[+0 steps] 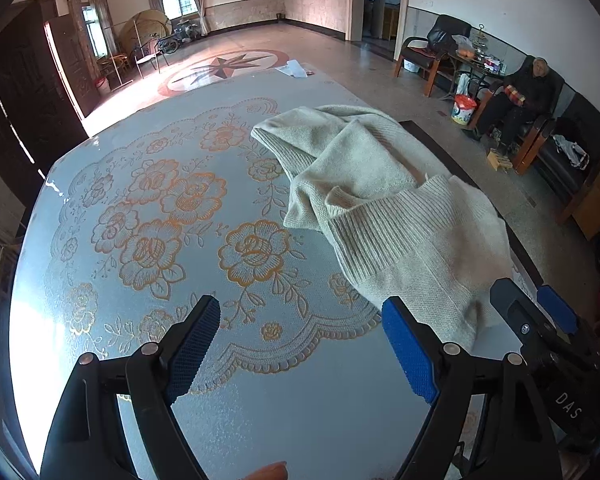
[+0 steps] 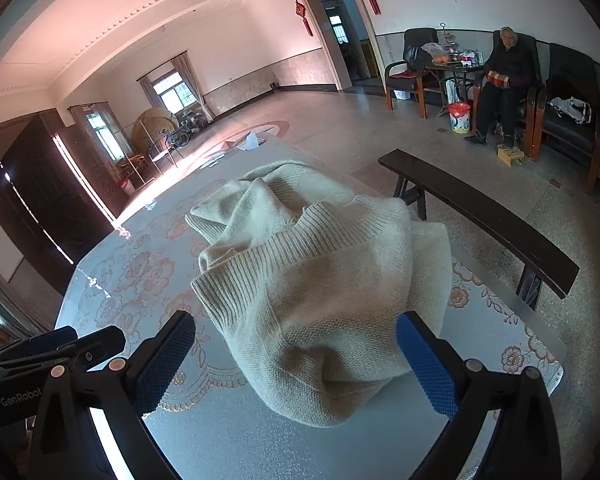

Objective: Fold clothes
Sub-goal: 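Move both grippers toward the crumpled cream sweater on the table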

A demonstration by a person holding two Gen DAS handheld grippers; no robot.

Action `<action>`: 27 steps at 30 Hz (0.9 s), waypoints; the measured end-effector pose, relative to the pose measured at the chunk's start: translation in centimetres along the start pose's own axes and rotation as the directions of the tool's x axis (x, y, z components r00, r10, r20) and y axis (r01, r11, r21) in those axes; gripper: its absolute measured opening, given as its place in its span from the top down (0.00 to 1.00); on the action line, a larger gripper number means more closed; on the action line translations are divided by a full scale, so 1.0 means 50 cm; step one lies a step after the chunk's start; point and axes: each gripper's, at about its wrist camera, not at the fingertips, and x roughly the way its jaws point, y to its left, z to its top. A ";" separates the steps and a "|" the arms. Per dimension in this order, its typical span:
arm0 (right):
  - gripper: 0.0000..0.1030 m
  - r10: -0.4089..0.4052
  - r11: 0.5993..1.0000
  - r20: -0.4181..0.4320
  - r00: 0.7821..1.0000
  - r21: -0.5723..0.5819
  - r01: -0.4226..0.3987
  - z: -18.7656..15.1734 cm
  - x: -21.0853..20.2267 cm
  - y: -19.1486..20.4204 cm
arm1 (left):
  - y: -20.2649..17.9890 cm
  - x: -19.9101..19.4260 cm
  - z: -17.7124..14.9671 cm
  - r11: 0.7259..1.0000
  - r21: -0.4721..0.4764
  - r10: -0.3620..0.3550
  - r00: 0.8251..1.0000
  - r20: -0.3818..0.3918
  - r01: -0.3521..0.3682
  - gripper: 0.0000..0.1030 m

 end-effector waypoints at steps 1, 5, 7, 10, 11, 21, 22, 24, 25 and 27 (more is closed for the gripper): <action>0.00 0.002 1.000 0.004 1.000 0.002 -0.002 -0.002 -0.003 -0.001 | -0.001 0.001 -0.001 1.000 -0.002 -0.008 1.000 -0.003 0.008 0.18; 0.00 0.009 1.000 0.019 1.000 0.009 -0.010 -0.010 -0.013 -0.006 | 0.000 0.008 -0.010 1.000 -0.014 -0.022 1.000 -0.014 0.022 0.18; 0.00 0.003 1.000 -0.001 1.000 0.010 -0.003 -0.004 -0.002 0.000 | -0.008 0.012 -0.009 1.000 -0.011 -0.004 0.999 -0.032 0.004 0.18; 0.00 0.003 1.000 -0.018 1.000 0.016 -0.003 0.001 0.006 -0.001 | 0.000 0.021 -0.006 1.000 -0.024 -0.016 0.999 -0.051 0.015 0.18; 0.00 0.010 1.000 -0.016 1.000 0.020 -0.010 -0.001 0.001 -0.008 | 0.001 0.024 -0.007 0.999 -0.027 -0.020 0.998 -0.058 0.018 0.18; 0.00 -0.051 0.999 -0.075 0.996 0.007 0.052 0.004 0.012 -0.035 | 0.064 0.115 -0.033 0.985 -0.175 -0.048 0.973 -0.226 0.008 0.18; 0.00 -0.064 0.998 -0.084 0.994 0.000 0.065 0.005 0.015 -0.038 | 0.074 0.125 -0.038 0.982 -0.190 -0.041 0.972 -0.233 -0.004 0.18; 0.00 -0.079 0.997 -0.109 0.991 -0.014 0.078 0.006 0.023 -0.049 | 0.092 0.146 -0.044 0.978 -0.206 -0.013 0.968 -0.251 -0.040 0.18; 0.00 -0.087 0.996 -0.116 0.989 -0.019 0.086 0.007 0.025 -0.054 | 0.099 0.156 -0.047 0.975 -0.212 0.002 0.966 -0.259 -0.059 0.18; 0.00 -0.102 0.994 -0.128 0.987 -0.040 0.098 0.010 0.032 -0.062 | 0.109 0.177 -0.050 0.973 -0.212 0.030 0.965 -0.261 -0.088 0.18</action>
